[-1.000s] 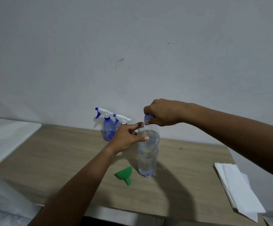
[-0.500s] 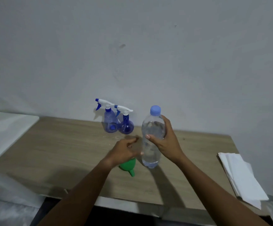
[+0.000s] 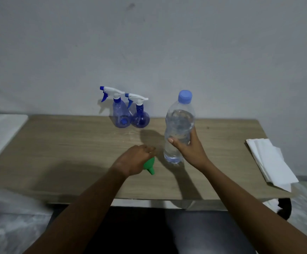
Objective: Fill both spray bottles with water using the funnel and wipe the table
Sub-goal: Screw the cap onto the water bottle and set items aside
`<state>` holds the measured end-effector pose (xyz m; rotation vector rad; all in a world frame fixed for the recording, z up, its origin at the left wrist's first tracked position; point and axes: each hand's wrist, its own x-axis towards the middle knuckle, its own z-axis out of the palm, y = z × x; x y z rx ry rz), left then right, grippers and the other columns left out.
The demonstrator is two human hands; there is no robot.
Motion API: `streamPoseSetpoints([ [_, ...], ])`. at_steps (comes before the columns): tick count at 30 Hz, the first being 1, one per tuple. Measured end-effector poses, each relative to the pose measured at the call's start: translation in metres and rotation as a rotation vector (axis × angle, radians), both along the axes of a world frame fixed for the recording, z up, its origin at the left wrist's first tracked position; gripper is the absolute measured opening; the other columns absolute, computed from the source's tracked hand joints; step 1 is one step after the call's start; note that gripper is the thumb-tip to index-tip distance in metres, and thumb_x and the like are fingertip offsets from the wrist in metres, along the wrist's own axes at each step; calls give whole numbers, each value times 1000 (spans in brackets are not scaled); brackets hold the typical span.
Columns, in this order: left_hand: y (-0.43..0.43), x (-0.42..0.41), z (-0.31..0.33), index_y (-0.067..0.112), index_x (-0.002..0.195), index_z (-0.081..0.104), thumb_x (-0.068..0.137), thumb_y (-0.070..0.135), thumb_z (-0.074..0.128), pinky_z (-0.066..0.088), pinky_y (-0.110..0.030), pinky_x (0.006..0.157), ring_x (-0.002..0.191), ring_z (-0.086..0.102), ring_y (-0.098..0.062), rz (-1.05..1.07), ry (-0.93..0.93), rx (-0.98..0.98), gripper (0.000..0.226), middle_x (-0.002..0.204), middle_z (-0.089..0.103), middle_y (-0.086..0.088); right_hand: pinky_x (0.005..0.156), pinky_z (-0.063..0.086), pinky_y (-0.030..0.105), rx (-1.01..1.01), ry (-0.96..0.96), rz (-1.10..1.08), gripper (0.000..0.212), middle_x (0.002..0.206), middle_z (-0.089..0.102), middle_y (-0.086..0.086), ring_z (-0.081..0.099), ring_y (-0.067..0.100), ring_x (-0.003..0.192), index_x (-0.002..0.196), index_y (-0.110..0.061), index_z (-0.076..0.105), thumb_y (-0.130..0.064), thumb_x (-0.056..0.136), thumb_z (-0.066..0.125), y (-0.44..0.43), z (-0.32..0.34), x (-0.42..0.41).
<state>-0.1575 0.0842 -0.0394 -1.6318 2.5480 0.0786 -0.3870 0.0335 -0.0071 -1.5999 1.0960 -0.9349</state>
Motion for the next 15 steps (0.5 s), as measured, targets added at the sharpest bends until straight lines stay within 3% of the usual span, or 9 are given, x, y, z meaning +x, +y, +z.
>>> streamPoseSetpoints([
  [4, -5, 8, 0, 27, 116, 59, 74, 29, 72, 50, -34, 76, 98, 63, -20, -8, 57, -31, 45, 109, 65, 3, 100, 56, 37, -9, 20, -55, 74, 131, 63, -9, 64, 6, 117, 139, -40, 43, -33, 79, 86, 3, -6, 2],
  [7, -8, 12, -5, 30, 104, 57, 70, 39, 68, 48, -31, 71, 90, 63, -18, 66, 163, -58, 37, 101, 66, 6, 99, 56, 43, -37, 75, -65, 86, 130, 62, -7, 65, 9, 116, 136, -44, 40, -28, 70, 92, 3, -9, 1],
  [10, -7, 14, -14, 30, 112, 57, 67, 49, 66, 50, -30, 72, 90, 63, -19, 150, 241, -85, 49, 102, 66, 5, 101, 55, 44, -27, 75, -71, 92, 134, 61, -5, 63, 12, 120, 142, -35, 37, -29, 69, 92, 3, -13, 2],
  [12, -5, 17, -18, 31, 113, 57, 65, 57, 66, 53, -32, 75, 93, 61, -16, 264, 323, -98, 55, 103, 64, 7, 102, 55, 39, -22, 67, -85, 91, 135, 60, -5, 62, 9, 120, 141, -36, 36, -25, 71, 92, 4, -14, 4],
  [15, 6, 20, -17, 31, 99, 61, 60, 63, 69, 55, -34, 72, 85, 63, -14, 572, 533, -112, 52, 94, 66, 12, 103, 53, 37, -23, 48, -108, 91, 136, 59, -4, 61, 9, 122, 141, -38, 34, -22, 73, 91, 6, -18, 5],
])
